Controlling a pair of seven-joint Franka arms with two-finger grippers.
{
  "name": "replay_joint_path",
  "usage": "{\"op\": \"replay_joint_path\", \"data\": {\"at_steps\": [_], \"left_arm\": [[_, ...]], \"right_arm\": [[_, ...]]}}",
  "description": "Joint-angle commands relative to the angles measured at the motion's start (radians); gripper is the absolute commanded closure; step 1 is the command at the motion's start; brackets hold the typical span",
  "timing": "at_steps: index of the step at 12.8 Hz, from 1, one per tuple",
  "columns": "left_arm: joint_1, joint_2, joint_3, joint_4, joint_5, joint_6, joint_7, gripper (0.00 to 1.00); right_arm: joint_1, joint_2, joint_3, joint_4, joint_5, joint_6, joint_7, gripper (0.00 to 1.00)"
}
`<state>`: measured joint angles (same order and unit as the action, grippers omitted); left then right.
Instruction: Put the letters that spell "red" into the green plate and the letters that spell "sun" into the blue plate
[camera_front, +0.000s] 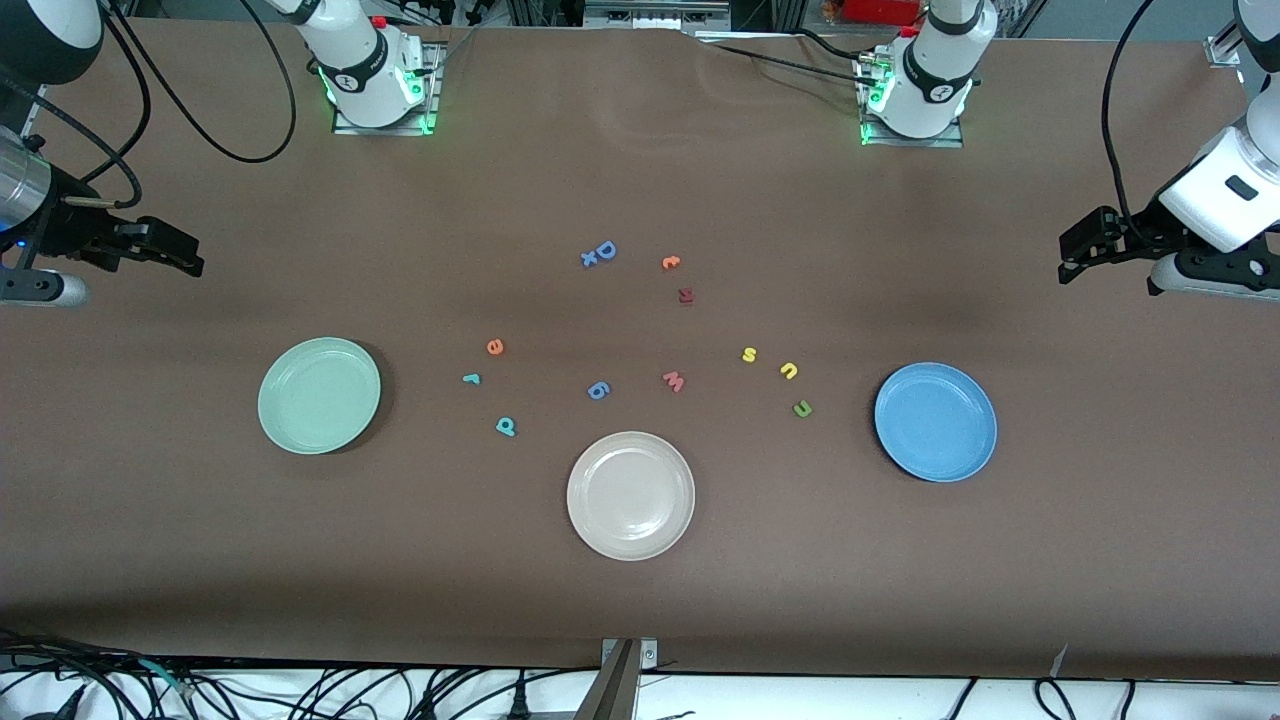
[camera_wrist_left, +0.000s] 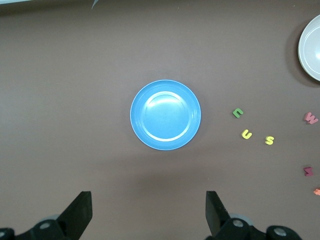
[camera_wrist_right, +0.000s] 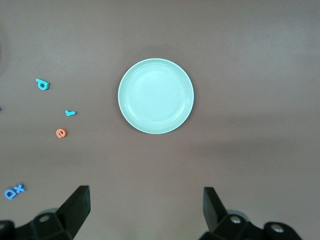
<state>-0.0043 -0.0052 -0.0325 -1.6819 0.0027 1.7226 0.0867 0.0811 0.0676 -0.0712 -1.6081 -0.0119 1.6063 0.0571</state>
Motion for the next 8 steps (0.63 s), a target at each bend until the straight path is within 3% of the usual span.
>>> {"op": "replay_joint_path", "data": {"at_steps": [1, 8], "left_arm": [[0.001, -0.007, -0.001, 0.014, -0.026, -0.026, 0.007, 0.0], [0.013, -0.002, 0.003, 0.011, -0.026, -0.037, 0.008, 0.0]], "right_arm": [[0.0, -0.003, -0.006, 0.004, 0.018, -0.011, -0.02, 0.0], [0.0, -0.005, -0.006, 0.004, 0.018, -0.011, -0.02, 0.0]]}}
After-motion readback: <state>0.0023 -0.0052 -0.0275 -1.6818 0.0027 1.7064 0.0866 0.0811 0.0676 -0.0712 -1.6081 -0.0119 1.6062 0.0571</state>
